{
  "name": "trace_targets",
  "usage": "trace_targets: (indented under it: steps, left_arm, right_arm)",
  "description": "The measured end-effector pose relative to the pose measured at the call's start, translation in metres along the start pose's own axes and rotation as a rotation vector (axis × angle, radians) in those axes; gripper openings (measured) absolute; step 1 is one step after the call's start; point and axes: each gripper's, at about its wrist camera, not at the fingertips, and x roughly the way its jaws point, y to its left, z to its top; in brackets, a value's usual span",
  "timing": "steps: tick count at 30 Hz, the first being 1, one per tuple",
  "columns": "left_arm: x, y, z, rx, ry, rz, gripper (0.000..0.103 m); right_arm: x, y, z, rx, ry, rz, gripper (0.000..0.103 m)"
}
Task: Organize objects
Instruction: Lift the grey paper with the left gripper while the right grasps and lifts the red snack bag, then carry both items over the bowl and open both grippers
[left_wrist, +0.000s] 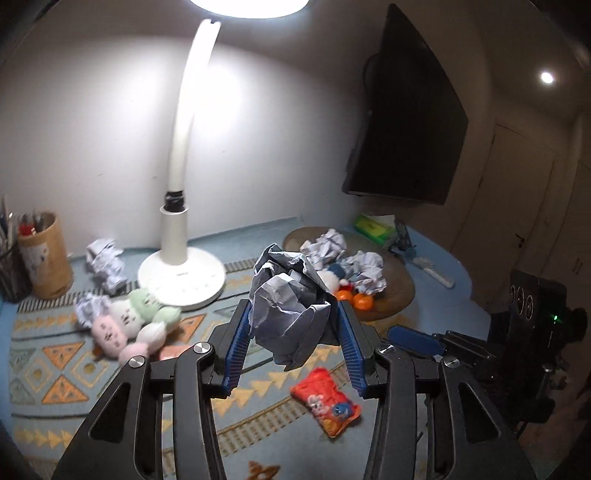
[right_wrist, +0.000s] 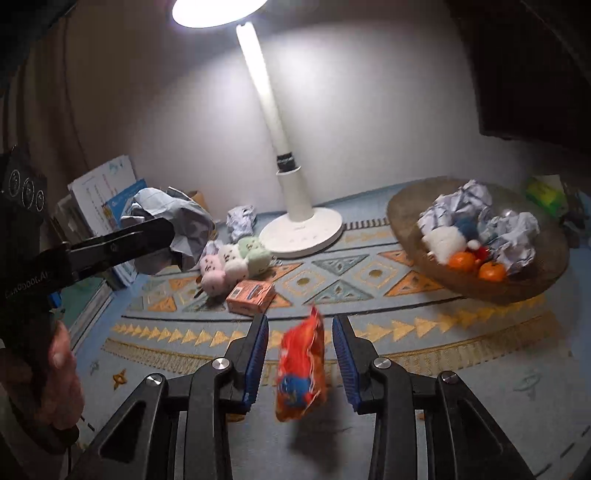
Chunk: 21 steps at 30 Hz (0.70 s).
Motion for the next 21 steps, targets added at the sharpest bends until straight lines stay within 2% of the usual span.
trace_targets:
  steps: [5, 8, 10, 12, 14, 17, 21]
  left_arm:
    - [0.064, -0.039, 0.035, 0.053, 0.016, -0.11, 0.043]
    - [0.096, -0.041, 0.047, 0.02, 0.036, -0.16, 0.043]
    - [0.104, -0.037, 0.047, 0.011, 0.034, -0.157, 0.043]
    - [0.104, -0.031, 0.041, 0.015, 0.037, -0.143, 0.043]
    - [0.1, -0.024, 0.03, 0.028, 0.041, -0.105, 0.043]
    - [0.09, -0.01, 0.014, 0.008, 0.07, -0.081, 0.043]
    - [0.054, 0.004, -0.021, 0.022, 0.064, 0.034, 0.043]
  right_arm:
    - [-0.048, -0.059, 0.052, 0.064, -0.131, -0.128, 0.035]
    - [-0.046, -0.086, 0.074, 0.065, -0.112, -0.193, 0.035]
    - [-0.034, -0.094, 0.076, 0.061, -0.04, -0.162, 0.036]
    - [-0.016, -0.09, 0.062, 0.068, 0.07, -0.06, 0.044]
    - [0.006, -0.074, 0.029, 0.073, 0.182, 0.045, 0.069]
    - [0.038, -0.04, -0.016, 0.038, 0.302, 0.114, 0.069]
    - [0.067, -0.014, -0.043, -0.026, 0.359, 0.02, 0.069]
